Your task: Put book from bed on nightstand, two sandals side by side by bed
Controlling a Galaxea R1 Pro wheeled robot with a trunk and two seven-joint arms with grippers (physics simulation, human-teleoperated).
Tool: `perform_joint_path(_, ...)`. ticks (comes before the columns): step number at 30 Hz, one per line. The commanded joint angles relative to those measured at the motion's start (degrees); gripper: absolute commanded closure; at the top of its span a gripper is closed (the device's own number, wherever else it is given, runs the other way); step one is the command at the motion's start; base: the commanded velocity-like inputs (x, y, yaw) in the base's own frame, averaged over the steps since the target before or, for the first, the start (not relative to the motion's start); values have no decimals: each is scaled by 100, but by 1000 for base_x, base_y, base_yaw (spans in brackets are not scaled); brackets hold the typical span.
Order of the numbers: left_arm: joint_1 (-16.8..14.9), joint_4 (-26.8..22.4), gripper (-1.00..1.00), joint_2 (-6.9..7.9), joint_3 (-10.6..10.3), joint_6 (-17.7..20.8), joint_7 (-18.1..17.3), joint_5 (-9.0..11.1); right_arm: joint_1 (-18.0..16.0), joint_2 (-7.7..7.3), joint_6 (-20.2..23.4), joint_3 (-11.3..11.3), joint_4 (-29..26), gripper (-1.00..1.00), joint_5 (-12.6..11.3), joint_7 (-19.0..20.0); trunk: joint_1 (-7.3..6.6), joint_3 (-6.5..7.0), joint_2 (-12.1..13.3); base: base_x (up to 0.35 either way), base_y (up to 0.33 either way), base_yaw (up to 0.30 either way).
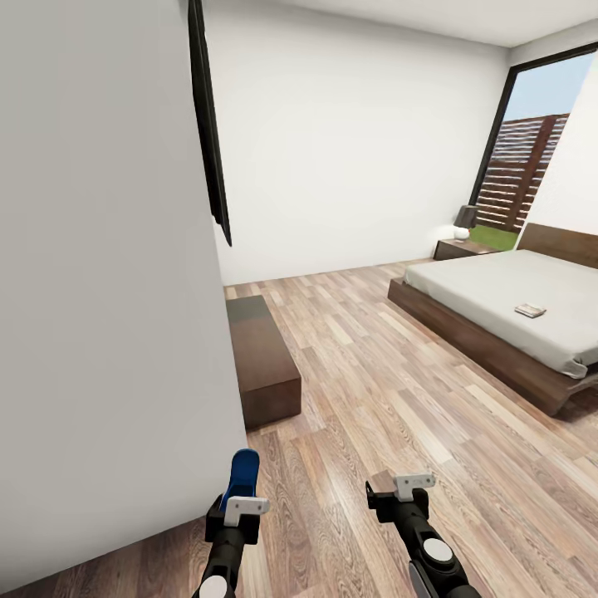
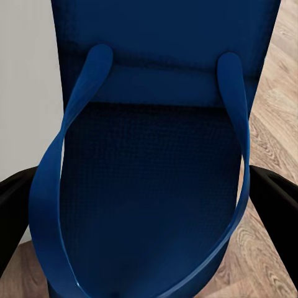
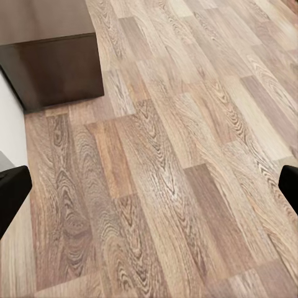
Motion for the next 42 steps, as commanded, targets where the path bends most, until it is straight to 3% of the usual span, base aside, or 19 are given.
perform_joint_path(1,-10,-3,100,7,-31,-37,41,58,-5,-8,30,26,-10,-100,-37,-53,2,-10,-9,0,0,0)
perform_joint_path(42,-10,-2,100,7,-32,-35,41,61,-5,-8,30,25,-10,-100,-35,-56,2,-10,-9,0,0,262)
